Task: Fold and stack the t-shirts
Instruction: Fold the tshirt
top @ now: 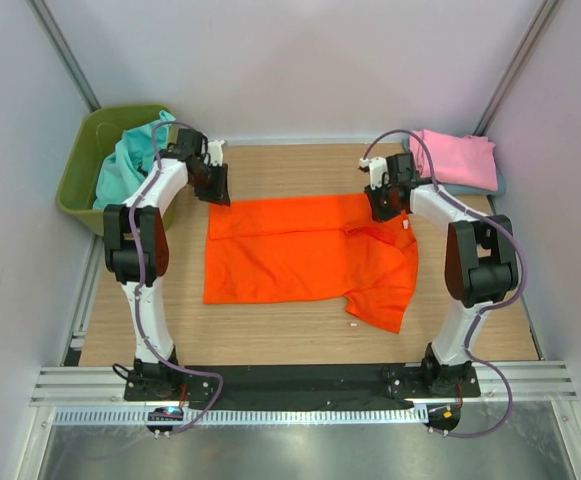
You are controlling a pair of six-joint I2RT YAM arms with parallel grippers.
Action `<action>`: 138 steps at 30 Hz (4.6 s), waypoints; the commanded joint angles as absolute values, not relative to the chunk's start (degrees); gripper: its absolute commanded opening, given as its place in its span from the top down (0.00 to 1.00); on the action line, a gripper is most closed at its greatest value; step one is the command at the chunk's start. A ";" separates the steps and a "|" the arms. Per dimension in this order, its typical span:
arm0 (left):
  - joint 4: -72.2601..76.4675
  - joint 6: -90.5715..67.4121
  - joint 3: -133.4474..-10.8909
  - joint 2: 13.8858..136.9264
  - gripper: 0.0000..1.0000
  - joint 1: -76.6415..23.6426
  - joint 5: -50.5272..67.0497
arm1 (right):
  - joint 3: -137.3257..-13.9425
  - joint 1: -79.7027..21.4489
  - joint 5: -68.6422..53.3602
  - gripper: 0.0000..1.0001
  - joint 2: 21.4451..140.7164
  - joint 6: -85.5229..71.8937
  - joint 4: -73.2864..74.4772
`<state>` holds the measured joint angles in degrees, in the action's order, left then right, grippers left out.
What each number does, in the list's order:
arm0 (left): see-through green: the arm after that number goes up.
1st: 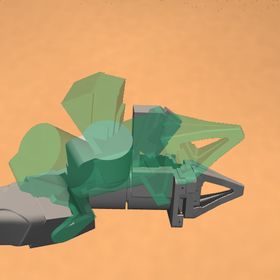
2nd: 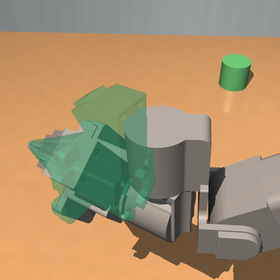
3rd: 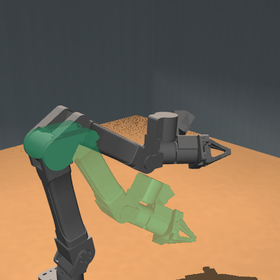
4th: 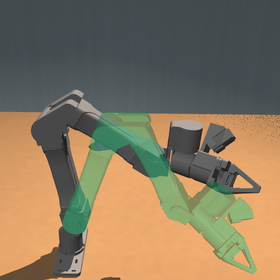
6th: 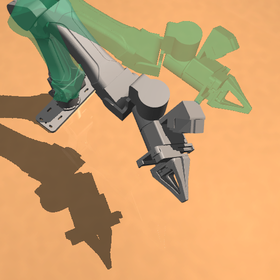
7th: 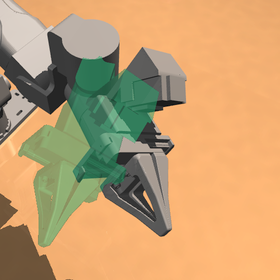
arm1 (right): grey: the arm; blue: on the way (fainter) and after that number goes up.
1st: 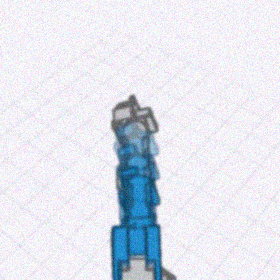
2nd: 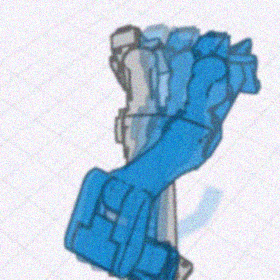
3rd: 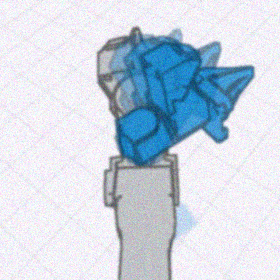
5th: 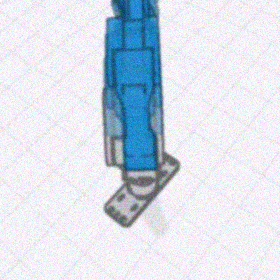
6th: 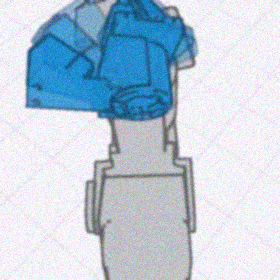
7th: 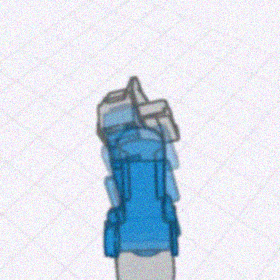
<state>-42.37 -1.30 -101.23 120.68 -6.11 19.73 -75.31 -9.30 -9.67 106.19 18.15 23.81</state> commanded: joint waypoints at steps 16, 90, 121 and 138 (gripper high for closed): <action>-43.42 -1.67 -104.41 121.29 0.69 -6.42 20.57 | -65.19 -11.53 -11.25 0.84 90.87 15.03 25.67; -50.63 -0.27 -91.94 105.74 0.02 -16.70 -5.50 | -27.95 -14.24 -25.75 0.32 52.03 80.68 35.23; -51.94 -1.22 -85.97 102.14 0.04 -16.61 -6.33 | -40.43 -14.24 -19.95 0.94 74.72 74.18 36.38; -57.57 -0.71 -81.65 107.74 0.40 -9.23 3.94 | -49.13 -14.50 -18.90 0.99 70.66 65.66 36.48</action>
<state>-56.62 -1.15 -79.50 105.08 -10.46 0.54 -46.87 -14.15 -19.31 70.46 67.53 37.34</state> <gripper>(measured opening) 0.634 0.041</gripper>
